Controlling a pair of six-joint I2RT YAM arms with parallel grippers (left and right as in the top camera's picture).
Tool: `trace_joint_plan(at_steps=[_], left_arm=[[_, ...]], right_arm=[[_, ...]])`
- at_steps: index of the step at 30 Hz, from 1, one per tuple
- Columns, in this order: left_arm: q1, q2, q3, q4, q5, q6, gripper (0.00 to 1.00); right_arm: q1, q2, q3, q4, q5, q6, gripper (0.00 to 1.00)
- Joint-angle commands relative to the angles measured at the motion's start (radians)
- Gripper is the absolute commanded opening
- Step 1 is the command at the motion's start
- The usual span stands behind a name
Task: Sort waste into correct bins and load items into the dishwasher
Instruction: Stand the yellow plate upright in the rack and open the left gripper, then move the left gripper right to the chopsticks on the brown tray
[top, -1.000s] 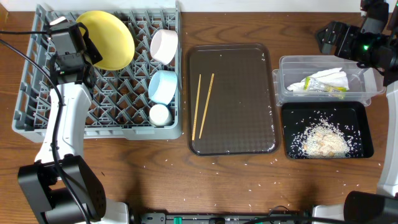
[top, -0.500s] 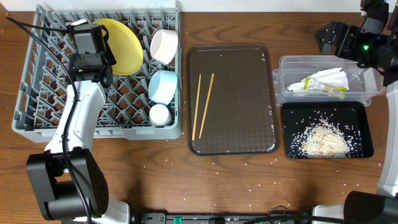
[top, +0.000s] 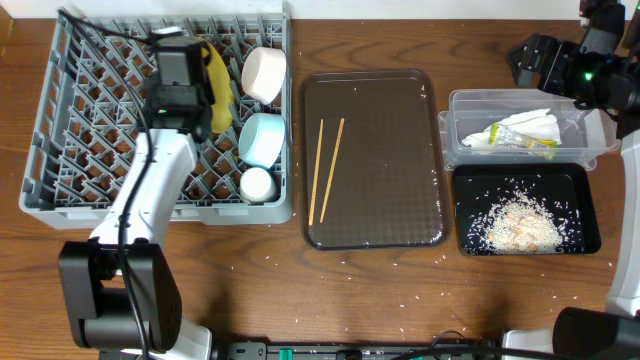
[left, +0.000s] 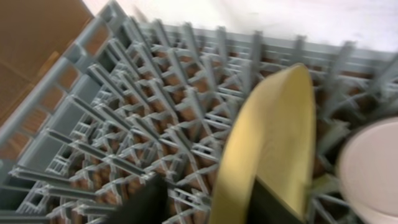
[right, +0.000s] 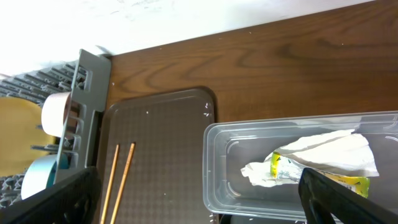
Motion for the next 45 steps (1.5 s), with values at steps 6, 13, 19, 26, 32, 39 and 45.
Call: trace_joint_plan(at_steps=[6,13,19,26,32,39,45], left_arm=[[-0.038,-0.005,-0.004,-0.024,0.003,0.006,0.6],[-0.039,-0.158,0.006,-0.072,0.14,0.003,0.74],[-0.113,-0.314,0.008,-0.163,0.198,-0.019,0.77],[-0.329,-0.335,0.084,-0.326,0.198,-0.051,0.77],[-0.481,-0.251,0.176,-0.422,0.198,-0.109,0.77],[-0.581,-0.029,0.34,-0.591,0.214,-0.135,0.77],[-0.584,0.131,0.421,-0.695,0.333,-0.166,0.77]], right_arm=[[-0.006,-0.006,0.001,-0.002,-0.004,0.011,0.99],[-0.006,-0.006,0.001,-0.002,-0.004,0.011,0.99],[-0.006,-0.006,0.001,-0.002,-0.004,0.011,0.99],[-0.006,-0.006,0.001,-0.002,-0.004,0.011,0.99],[-0.006,-0.006,0.001,-0.002,-0.004,0.011,0.99],[-0.006,-0.006,0.001,-0.002,-0.004,0.011,0.99],[-0.006,-0.006,0.001,-0.002,-0.004,0.011,0.99]])
